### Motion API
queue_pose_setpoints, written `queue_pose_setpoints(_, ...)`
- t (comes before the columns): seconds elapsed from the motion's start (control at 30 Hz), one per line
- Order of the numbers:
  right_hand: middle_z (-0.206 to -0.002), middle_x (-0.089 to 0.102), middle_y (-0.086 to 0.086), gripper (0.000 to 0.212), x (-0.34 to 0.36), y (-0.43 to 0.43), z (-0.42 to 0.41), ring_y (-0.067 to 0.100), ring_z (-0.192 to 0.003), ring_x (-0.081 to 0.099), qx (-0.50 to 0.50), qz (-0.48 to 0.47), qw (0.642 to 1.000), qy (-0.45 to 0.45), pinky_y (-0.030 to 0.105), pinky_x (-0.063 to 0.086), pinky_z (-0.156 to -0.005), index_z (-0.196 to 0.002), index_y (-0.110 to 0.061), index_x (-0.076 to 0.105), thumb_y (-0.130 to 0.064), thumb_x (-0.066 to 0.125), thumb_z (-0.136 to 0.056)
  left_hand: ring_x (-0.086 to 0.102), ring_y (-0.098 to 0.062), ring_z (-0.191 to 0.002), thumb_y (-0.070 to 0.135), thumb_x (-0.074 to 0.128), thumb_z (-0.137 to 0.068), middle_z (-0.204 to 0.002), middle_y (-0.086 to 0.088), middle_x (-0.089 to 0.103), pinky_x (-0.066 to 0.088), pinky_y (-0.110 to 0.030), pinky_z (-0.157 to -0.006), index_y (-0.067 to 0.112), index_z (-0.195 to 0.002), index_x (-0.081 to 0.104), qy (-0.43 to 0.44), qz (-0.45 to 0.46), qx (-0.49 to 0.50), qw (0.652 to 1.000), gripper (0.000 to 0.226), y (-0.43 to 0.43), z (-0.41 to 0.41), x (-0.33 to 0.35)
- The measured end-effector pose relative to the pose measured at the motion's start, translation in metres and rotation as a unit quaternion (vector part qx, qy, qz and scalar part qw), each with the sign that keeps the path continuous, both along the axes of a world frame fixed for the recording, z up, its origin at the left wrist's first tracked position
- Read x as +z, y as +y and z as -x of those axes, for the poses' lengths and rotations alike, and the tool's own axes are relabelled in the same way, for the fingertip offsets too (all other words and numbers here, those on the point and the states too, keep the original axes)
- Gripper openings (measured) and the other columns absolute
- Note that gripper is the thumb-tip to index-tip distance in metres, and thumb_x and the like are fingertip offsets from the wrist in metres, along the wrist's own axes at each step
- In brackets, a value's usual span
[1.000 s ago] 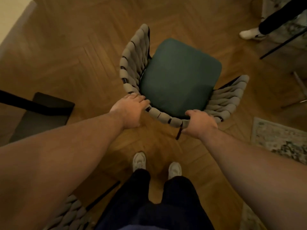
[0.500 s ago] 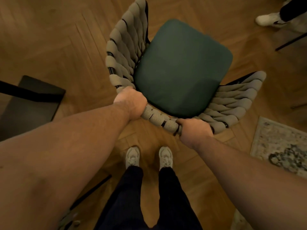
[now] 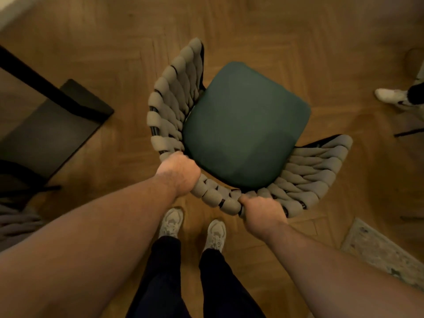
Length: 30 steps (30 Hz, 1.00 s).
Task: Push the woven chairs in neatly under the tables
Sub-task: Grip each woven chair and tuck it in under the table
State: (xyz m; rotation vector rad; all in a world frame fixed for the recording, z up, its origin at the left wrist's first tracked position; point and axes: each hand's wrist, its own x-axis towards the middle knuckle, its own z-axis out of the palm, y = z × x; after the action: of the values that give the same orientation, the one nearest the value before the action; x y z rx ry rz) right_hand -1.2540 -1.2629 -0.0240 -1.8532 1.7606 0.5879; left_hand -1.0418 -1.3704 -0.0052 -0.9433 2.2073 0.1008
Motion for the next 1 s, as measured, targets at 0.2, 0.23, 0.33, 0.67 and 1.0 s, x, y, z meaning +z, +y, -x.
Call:
queue_pose_setpoints(0.2,-0.114,0.072,-0.003,0.035,-0.001,-0.004,-0.02,0.025,-0.106,0.069,0.118,-0.012,0.993,-0.005,0.042,0.059,-0.086,-0.132,-0.035,0.06,-0.016,0.052,-0.103,0.06,-0.019,-0.091,0.023,0.062,-0.104,-0.108,0.0,0.071,0.05,-0.038,-0.089,0.022,-0.107,0.069,0.013,-0.035,0.123,0.992,0.008,0.048,-0.045,-0.004)
queue_pose_setpoints(0.23,-0.114,0.071,-0.003,0.034,-0.002,-0.006,-0.025,0.025,-0.106,0.069,0.136,-0.009,0.991,-0.006,0.042,0.058,-0.086,-0.131,-0.035,0.061,-0.016,0.051,-0.104,0.06,-0.019,-0.093,0.023,0.062,-0.104,-0.108,0.0,0.07,0.049,-0.038,-0.09,0.022,-0.109,0.069,0.012,-0.035,0.135,0.99,0.008,0.056,-0.053,-0.005)
queue_pose_setpoints(0.33,-0.113,0.072,-0.003,0.032,-0.003,-0.013,-0.045,0.025,-0.105,0.069,0.191,-0.007,0.982,-0.007,0.042,0.058,-0.086,-0.126,-0.035,0.062,-0.016,0.051,-0.103,0.064,-0.021,-0.103,0.023,0.061,-0.105,-0.11,0.0,0.069,0.049,-0.041,-0.095,0.023,-0.115,0.069,0.013,-0.023,0.17,0.985,0.012,0.077,-0.08,-0.009)
queue_pose_setpoints(0.67,-0.121,0.073,-0.004,0.043,-0.002,-0.029,-0.114,0.023,-0.108,0.07,0.34,-0.015,0.94,0.018,0.043,0.059,-0.09,-0.133,-0.039,0.062,-0.014,0.049,-0.1,0.065,-0.021,-0.101,0.031,0.06,-0.105,-0.107,0.0,0.07,0.052,-0.045,-0.102,0.027,-0.11,0.07,0.044,-0.04,0.329,0.942,0.012,0.136,-0.156,-0.021)
queue_pose_setpoints(1.0,-0.133,0.068,-0.006,0.053,-0.003,-0.032,-0.17,0.022,-0.12,0.065,0.436,-0.028,0.899,0.022,0.043,0.053,-0.101,-0.146,-0.042,0.056,-0.015,0.05,-0.1,0.063,-0.019,-0.088,0.038,0.061,-0.101,-0.094,0.002,0.067,0.054,-0.039,-0.086,0.025,-0.108,0.071,0.087,-0.083,0.402,0.908,0.017,0.178,-0.209,-0.009)
